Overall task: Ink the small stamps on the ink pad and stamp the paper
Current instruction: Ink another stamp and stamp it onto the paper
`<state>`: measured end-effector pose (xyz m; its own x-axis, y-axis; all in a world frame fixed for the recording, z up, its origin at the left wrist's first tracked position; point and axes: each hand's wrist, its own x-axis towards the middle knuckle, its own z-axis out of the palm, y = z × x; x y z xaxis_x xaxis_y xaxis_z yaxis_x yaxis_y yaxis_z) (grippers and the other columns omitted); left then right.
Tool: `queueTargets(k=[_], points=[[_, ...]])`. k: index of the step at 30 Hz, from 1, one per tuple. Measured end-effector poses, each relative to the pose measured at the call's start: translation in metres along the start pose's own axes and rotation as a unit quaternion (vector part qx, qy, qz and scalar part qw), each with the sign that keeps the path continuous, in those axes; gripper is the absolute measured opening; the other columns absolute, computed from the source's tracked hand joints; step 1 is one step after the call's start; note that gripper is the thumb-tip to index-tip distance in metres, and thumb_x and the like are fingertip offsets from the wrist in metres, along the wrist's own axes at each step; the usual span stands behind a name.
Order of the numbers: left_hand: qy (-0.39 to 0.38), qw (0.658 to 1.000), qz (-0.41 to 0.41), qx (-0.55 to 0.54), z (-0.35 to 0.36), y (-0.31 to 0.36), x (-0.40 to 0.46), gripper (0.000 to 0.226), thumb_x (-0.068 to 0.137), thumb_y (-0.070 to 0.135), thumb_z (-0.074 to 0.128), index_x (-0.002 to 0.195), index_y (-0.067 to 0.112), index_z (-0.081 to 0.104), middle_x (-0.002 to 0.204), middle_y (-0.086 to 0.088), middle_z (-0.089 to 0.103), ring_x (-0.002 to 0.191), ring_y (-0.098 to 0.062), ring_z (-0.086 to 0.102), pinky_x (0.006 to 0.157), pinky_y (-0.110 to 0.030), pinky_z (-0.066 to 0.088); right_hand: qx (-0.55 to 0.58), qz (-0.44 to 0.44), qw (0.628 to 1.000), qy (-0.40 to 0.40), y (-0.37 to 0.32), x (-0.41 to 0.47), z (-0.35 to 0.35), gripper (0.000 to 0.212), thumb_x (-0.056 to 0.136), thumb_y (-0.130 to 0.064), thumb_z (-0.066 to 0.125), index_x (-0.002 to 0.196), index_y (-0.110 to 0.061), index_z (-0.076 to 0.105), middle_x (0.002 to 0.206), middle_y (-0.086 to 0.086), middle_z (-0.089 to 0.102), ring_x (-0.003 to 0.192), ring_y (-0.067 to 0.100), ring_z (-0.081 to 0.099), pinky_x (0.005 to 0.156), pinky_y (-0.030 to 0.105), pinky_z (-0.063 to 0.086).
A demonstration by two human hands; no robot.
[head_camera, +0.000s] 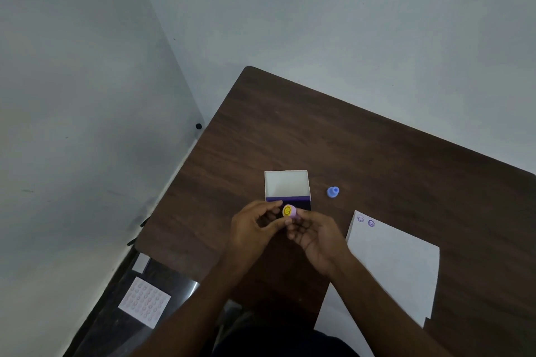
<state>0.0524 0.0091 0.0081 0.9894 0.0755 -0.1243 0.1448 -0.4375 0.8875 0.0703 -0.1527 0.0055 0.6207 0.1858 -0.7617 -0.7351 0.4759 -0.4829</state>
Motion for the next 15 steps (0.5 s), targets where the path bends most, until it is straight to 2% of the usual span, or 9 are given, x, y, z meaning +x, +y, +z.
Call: queueTargets(k=[3, 5, 8, 12, 15], points=[[-0.008, 1.000, -0.003, 0.024, 0.003, -0.003, 0.003, 0.036, 0.072, 0.031, 0.080, 0.106, 0.022, 0.072, 0.092, 0.011, 0.069, 0.084, 0.000, 0.064, 0.077, -0.008, 0.048, -0.038, -0.012, 0.997, 0.066, -0.007, 0.004, -0.007, 0.027, 0.082, -0.013, 0.065, 0.103, 0.004, 0.067, 0.082, 0.017, 0.070, 0.069, 0.022, 0.066, 0.060, 0.033, 0.054], [-0.030, 0.998, -0.008, 0.048, 0.007, -0.004, 0.007, 0.032, 0.075, 0.032, 0.077, 0.105, 0.024, 0.071, 0.091, 0.013, 0.067, 0.085, 0.003, 0.062, 0.076, -0.004, 0.045, -0.075, -0.026, 0.989, 0.121, -0.011, 0.006, -0.012, 0.022, 0.080, -0.011, 0.069, 0.098, 0.001, 0.069, 0.082, 0.018, 0.071, 0.067, 0.022, 0.067, 0.059, 0.032, 0.055], [-0.059, 0.996, -0.007, 0.073, 0.021, -0.002, 0.015, 0.027, 0.081, 0.028, 0.073, 0.108, 0.022, 0.071, 0.095, 0.009, 0.069, 0.084, 0.002, 0.061, 0.080, -0.009, 0.048, -0.155, -0.067, 0.967, 0.191, -0.019, 0.009, -0.024, 0.018, 0.074, -0.018, 0.077, 0.089, -0.007, 0.073, 0.079, 0.014, 0.073, 0.065, 0.021, 0.068, 0.059, 0.030, 0.057], [-0.093, 0.990, -0.037, 0.095, 0.050, 0.003, 0.028, 0.027, 0.086, 0.023, 0.069, 0.112, 0.017, 0.069, 0.108, 0.002, 0.070, 0.096, -0.005, 0.062, 0.088, -0.012, 0.044, -0.299, -0.142, 0.908, 0.256, -0.027, 0.010, -0.041, 0.023, 0.069, -0.041, 0.080, 0.080, -0.023, 0.071, 0.066, -0.004, 0.072, 0.055, 0.013, 0.067, 0.052, 0.019, 0.053], [-0.133, 0.982, -0.069, 0.117, 0.073, 0.008, 0.037, 0.029, 0.089, 0.023, 0.064, 0.118, 0.017, 0.066, 0.117, -0.001, 0.067, 0.106, -0.013, 0.060, 0.091, -0.015, 0.036, -0.369, -0.177, 0.860, 0.304, -0.036, 0.018, -0.052, 0.021, 0.074, -0.041, 0.076, 0.082, -0.023, 0.070, 0.072, -0.007, 0.071, 0.063, 0.012, 0.067, 0.060, 0.026, 0.056]])
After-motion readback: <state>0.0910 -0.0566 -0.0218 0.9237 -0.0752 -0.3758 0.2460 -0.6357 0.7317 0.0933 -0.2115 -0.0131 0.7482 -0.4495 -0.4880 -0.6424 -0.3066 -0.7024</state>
